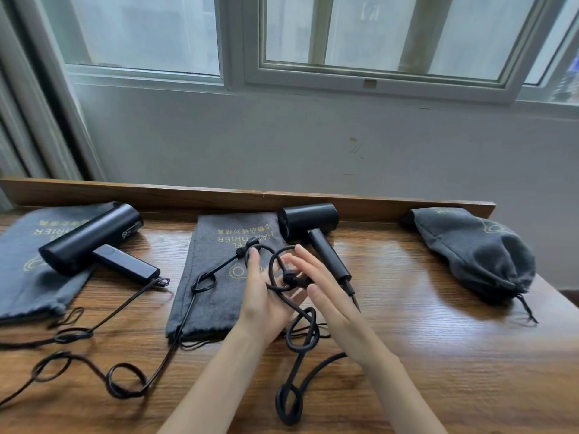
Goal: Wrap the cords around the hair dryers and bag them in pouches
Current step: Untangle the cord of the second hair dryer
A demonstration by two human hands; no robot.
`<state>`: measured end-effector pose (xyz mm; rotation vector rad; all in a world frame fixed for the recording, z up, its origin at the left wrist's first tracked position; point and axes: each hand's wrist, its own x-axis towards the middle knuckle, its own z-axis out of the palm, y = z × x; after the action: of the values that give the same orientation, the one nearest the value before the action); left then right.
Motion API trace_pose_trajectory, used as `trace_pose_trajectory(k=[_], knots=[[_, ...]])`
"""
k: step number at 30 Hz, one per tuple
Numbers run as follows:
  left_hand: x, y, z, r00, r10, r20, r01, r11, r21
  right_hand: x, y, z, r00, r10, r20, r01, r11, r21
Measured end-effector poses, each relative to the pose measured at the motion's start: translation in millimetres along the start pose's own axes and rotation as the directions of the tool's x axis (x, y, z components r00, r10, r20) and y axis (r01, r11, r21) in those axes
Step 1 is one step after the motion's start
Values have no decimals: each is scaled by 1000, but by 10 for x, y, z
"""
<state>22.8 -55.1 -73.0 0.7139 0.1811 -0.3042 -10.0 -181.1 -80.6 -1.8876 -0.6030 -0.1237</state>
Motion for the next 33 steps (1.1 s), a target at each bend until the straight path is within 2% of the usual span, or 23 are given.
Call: trace_pose_trajectory(k=[3,6,9,13,15,18,21,23,26,28,31,33], knots=[[2,38,-67,998,-55,-22,53,996,-78,12,-33,-97,994,15,105,-9,998,-56],[20,47,-89,995,-91,-45,87,994,-73,22,-82,-183,989,86,122,-87,996,7],[19,60,-60,997,-61,-44,58,997,-51,24,-73,-168,995,99,26,-97,993,-63],[-32,68,-17,1000,26,1,-26,998,60,30,-74,-103,991,90,-100,-94,995,-33],[-17,74,-23,999,47,-25,-46,998,52,45,-57,-89,983,47,-180,-68,991,-116],[-33,136,-16,1000,21,-2,-21,1000,14,76,-17,-91,985,53,-165,-85,977,-198],[-99,110,34,997,-28,74,24,998,55,145,6,-48,992,75,-101,-85,992,-98],[-127,50,76,996,-50,72,46,997,57,182,1,7,986,18,-167,-38,992,-120],[-129,4,65,993,-88,74,94,992,-81,200,3,18,942,26,-335,-71,990,-124],[-127,8,35,992,-101,77,109,989,-96,191,34,-30,912,-6,-410,-74,981,-180],[-93,21,-6,1000,-16,8,16,997,-72,179,92,-126,930,-19,-367,-89,958,-274],[-57,50,-44,995,103,-4,-103,992,-73,160,82,-217,944,85,-320,-138,979,-147]])
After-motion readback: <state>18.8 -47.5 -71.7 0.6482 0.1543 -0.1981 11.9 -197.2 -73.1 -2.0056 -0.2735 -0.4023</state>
